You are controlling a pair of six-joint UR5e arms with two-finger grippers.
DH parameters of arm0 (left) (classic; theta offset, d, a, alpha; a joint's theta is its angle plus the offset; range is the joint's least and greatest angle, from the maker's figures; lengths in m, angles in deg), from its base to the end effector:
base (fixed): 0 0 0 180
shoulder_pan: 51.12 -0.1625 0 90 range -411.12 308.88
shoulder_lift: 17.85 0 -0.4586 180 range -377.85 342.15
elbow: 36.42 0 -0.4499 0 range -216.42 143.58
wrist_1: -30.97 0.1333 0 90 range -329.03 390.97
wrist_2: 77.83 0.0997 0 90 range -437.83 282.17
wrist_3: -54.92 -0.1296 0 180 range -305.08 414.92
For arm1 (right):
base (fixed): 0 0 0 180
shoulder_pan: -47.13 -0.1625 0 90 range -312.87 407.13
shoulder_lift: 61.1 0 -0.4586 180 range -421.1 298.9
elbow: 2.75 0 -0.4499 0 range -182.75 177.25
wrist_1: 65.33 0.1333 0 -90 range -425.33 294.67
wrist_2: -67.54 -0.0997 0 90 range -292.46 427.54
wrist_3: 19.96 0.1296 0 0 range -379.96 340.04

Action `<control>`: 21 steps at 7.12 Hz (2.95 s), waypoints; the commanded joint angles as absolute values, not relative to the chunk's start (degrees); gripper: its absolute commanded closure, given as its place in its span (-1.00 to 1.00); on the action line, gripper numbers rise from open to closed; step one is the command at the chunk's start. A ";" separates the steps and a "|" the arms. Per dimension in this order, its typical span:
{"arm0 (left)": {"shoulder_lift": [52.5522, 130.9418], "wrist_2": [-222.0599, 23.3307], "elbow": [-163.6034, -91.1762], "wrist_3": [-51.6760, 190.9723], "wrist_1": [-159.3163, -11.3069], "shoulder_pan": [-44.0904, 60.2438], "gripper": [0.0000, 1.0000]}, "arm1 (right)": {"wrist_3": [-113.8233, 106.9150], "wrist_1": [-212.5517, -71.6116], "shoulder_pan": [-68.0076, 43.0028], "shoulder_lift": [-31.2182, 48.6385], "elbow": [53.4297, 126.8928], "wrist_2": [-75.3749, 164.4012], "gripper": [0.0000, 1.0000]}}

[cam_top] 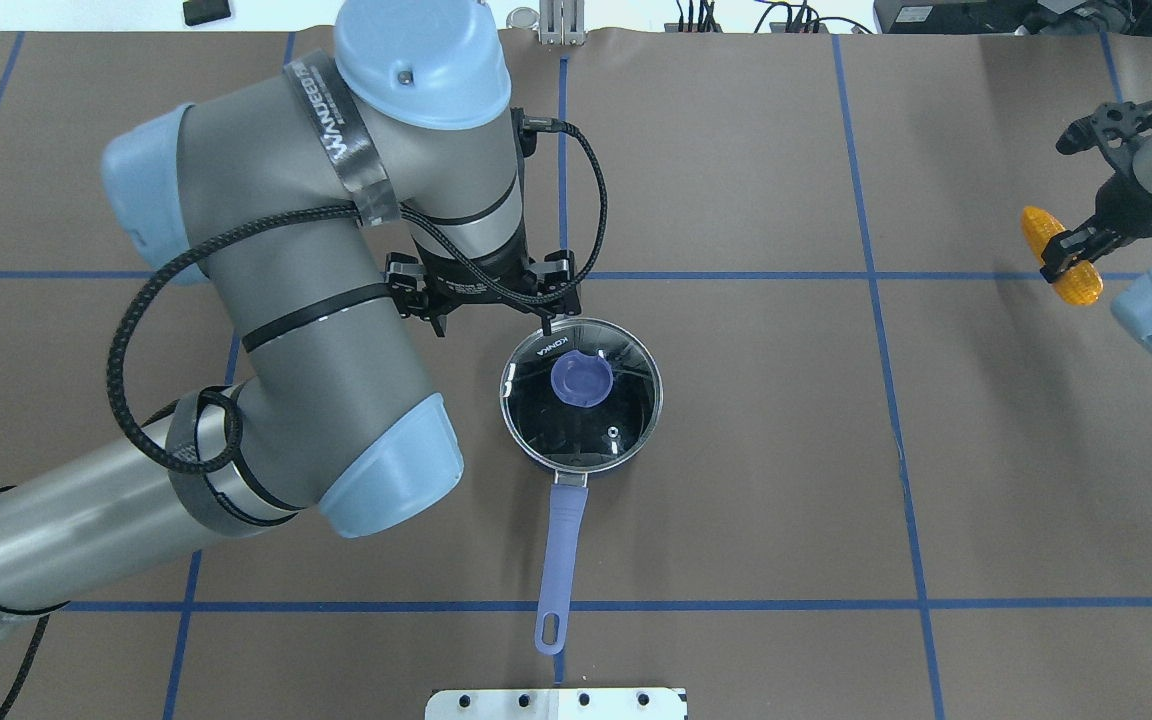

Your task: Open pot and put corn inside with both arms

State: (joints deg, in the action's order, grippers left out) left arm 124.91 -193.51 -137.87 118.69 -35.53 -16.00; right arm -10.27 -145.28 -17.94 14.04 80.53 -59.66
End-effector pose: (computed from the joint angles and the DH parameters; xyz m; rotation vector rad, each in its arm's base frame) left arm 0.5385 -0.4730 0.0584 -0.0127 0.8186 0.0128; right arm -0.2410 -0.6488 0.6090 0.1013 -0.7093 -0.3576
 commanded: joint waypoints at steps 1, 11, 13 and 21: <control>125.24 -192.97 -132.17 119.08 -43.43 -17.28 -0.99 | -9.67 -153.28 -16.77 10.54 85.73 -59.82 0.56; 128.14 -191.39 -122.03 119.08 -51.39 -21.24 -0.96 | -9.67 -154.37 -15.71 10.01 86.82 -59.20 0.56; 127.70 -191.39 -121.94 119.08 -51.39 -21.67 -0.74 | -9.67 -154.37 -15.71 10.09 86.81 -59.20 0.56; 127.88 -191.39 -123.60 121.28 -50.77 -21.68 -0.11 | -9.76 -154.28 -15.19 9.92 86.72 -59.20 0.55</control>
